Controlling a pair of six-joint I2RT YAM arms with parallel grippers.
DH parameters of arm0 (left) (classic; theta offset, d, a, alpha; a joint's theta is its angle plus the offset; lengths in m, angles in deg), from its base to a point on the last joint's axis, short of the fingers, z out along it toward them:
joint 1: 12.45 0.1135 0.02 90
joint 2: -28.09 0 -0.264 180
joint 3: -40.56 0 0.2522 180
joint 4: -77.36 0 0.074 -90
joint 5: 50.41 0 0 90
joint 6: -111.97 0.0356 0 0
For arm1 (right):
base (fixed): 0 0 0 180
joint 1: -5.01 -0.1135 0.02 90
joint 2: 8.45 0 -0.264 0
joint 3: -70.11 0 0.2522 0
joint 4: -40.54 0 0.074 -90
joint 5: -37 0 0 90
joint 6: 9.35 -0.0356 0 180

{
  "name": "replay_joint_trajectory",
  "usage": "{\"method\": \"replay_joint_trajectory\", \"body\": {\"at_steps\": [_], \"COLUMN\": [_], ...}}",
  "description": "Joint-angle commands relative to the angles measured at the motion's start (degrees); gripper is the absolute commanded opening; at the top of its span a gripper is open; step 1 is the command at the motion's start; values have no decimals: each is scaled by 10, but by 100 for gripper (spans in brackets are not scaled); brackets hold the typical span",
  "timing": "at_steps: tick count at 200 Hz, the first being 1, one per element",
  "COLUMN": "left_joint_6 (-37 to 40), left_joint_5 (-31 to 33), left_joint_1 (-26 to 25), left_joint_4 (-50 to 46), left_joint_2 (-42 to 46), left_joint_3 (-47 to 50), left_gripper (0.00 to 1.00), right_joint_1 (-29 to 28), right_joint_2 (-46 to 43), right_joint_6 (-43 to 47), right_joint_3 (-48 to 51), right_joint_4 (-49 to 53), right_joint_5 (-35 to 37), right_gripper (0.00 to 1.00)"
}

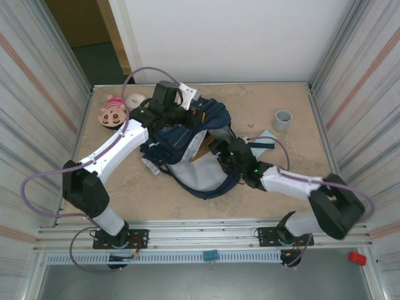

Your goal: Pack books, pencil case, and school supplies into a backpack

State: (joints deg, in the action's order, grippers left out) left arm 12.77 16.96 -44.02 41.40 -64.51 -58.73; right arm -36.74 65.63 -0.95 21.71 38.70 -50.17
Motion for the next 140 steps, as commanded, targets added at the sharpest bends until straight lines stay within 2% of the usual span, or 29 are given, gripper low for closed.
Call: {"method": "replay_joint_trajectory", "body": {"at_steps": [1,41,70,81,89,105,123,140], "left_joint_6": [27,112,152,159,160,148,121,94], "left_joint_5": [21,33,21,20,24,32,21,12], "left_joint_1": [-3,-42,-76,-89,-95,-100,-95,-87], "left_joint_4": [56,67,73,76,81,108,124,138], "left_joint_2": [10,-25,-57,-68,-76,-85,-71,-35], "left_joint_3": [18,83,116,126,134,155,168,177], "left_gripper": [0,0,0,4,8,30,57,71], "right_joint_1": [5,15,30,32,32,33,32,22], "right_joint_2": [-89,-263,-317,-323,-323,-318,-302,-279], "right_joint_6": [57,139,257,314,346,391,451,535], "right_joint_3": [22,35,31,25,20,10,4,-17], "right_joint_4": [119,241,263,267,275,289,285,300], "right_joint_5": [-2,29,5,-4,-8,-15,-55,-78], "right_gripper": [80,79,79,78,79,80,80,80]}}
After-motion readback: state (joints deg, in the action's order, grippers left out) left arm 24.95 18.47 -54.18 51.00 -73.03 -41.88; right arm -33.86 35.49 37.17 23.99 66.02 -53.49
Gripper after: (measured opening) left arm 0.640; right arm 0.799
